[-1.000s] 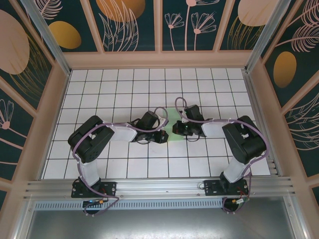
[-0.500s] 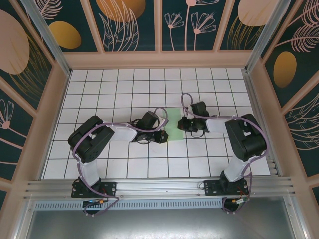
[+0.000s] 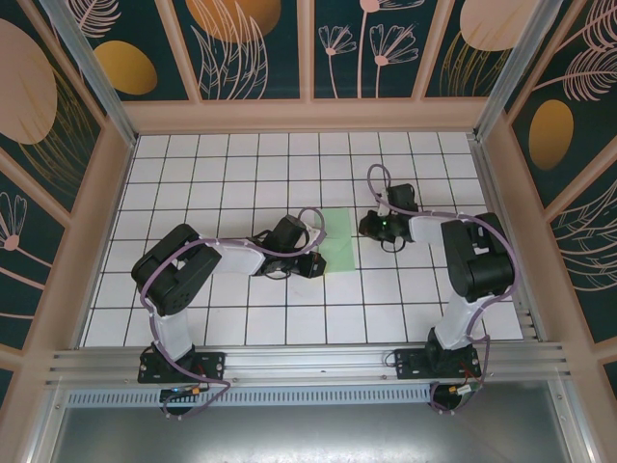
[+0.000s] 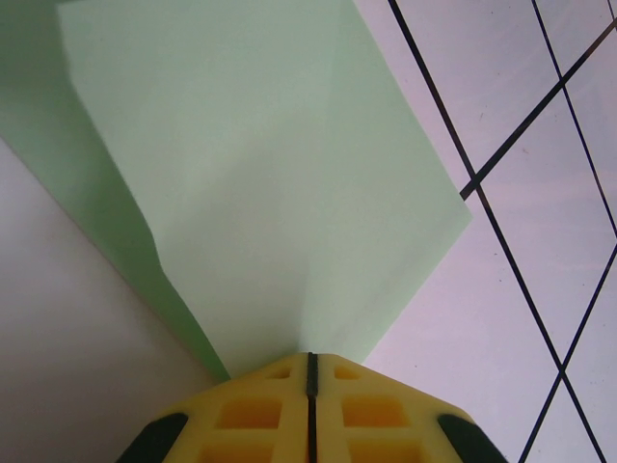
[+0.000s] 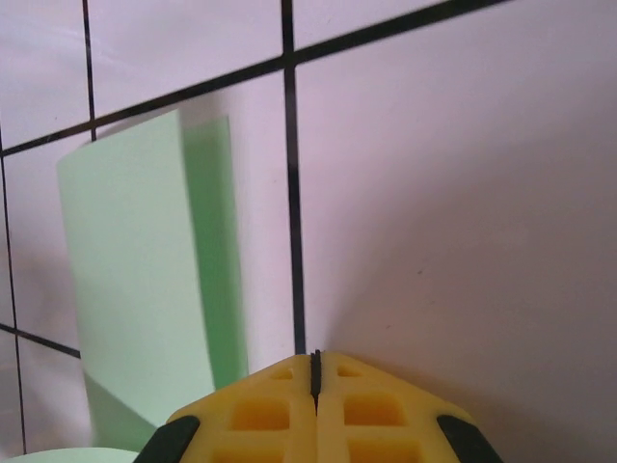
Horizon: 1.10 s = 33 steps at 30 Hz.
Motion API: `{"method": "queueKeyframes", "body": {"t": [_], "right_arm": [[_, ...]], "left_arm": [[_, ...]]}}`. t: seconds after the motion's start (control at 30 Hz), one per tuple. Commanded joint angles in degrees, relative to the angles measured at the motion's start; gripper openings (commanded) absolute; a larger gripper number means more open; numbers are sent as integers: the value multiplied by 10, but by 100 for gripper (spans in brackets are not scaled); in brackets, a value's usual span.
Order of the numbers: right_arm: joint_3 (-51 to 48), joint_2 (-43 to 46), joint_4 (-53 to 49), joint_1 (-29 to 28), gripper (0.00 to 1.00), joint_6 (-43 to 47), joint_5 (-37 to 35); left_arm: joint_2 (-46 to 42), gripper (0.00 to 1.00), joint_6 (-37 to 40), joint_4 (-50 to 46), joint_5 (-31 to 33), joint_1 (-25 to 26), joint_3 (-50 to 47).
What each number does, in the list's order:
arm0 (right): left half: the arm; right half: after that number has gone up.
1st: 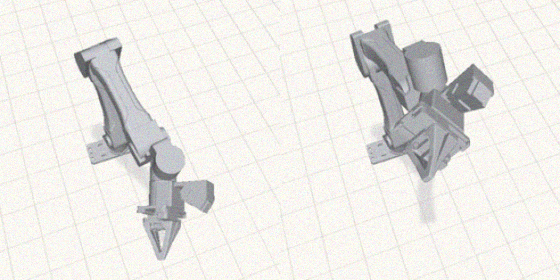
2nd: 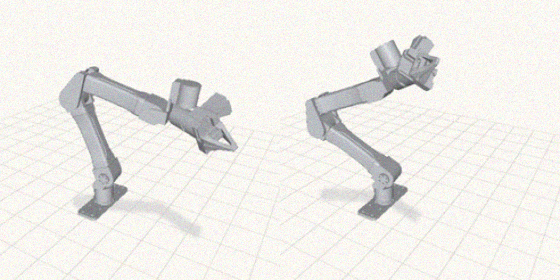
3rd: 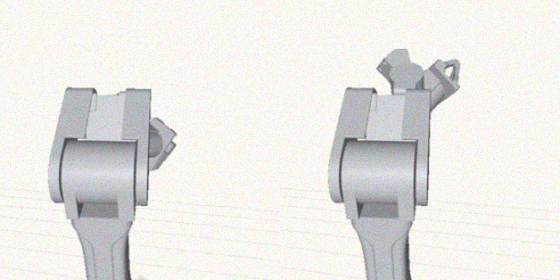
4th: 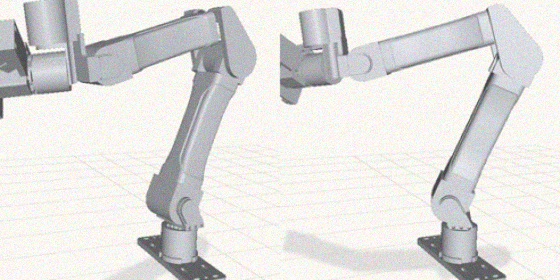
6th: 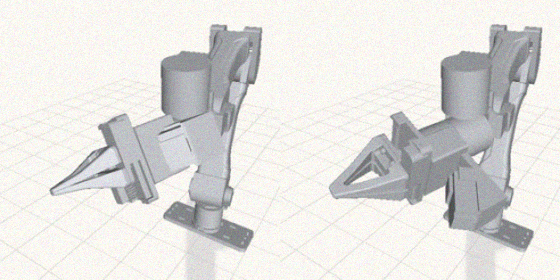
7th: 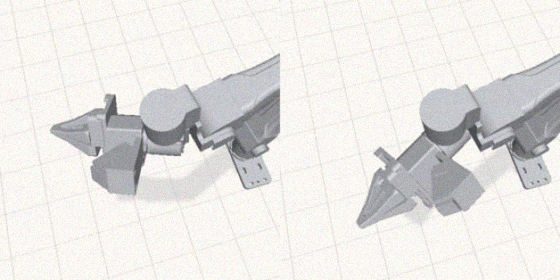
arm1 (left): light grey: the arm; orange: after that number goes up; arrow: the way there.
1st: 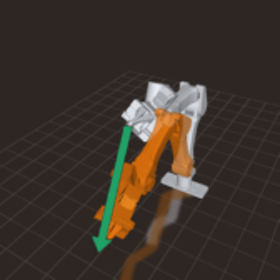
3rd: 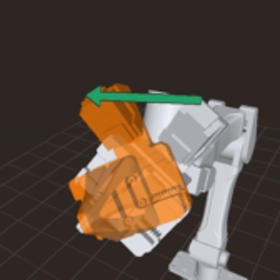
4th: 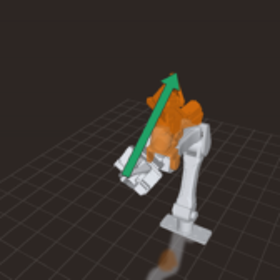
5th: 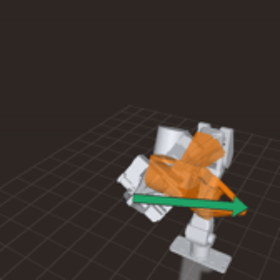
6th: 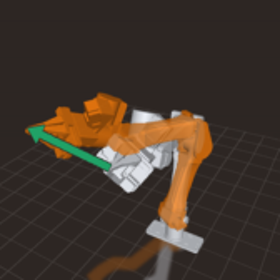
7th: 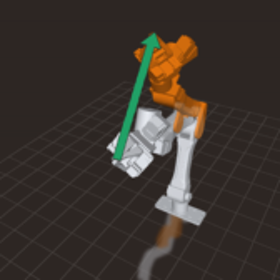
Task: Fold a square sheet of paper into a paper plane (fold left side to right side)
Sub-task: Fold the triangle a second time at the center of the table.
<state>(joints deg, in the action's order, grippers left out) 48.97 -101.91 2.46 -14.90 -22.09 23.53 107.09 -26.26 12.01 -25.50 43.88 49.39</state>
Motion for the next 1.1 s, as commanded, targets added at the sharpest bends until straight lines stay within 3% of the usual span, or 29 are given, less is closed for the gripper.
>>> {"method": "queueKeyframes", "body": {"t": [0.0, 0.17, 0.4, 0.83, 1.07], "right_arm": [[1, 39, -10, -10, 0, 11, -1], [-40, 86, 14, -47, 0, -19, 38], [-61, 60, 52, -102, 0, -52, 56], [-32, -18, -15, -106, 0, -38, 15], [-34, -18, -22, -106, 0, -34, 13]], "left_arm": [[20, 10, -6, -58, 26, 2, -23], [17, 10, -7, -57, 26, 2, -18], [14, 10, -6, -61, 27, 2, -13], [-22, 13, 3, -92, 3, 2, 49], [9, 13, 14, -103, 3, 1, 91]]}}
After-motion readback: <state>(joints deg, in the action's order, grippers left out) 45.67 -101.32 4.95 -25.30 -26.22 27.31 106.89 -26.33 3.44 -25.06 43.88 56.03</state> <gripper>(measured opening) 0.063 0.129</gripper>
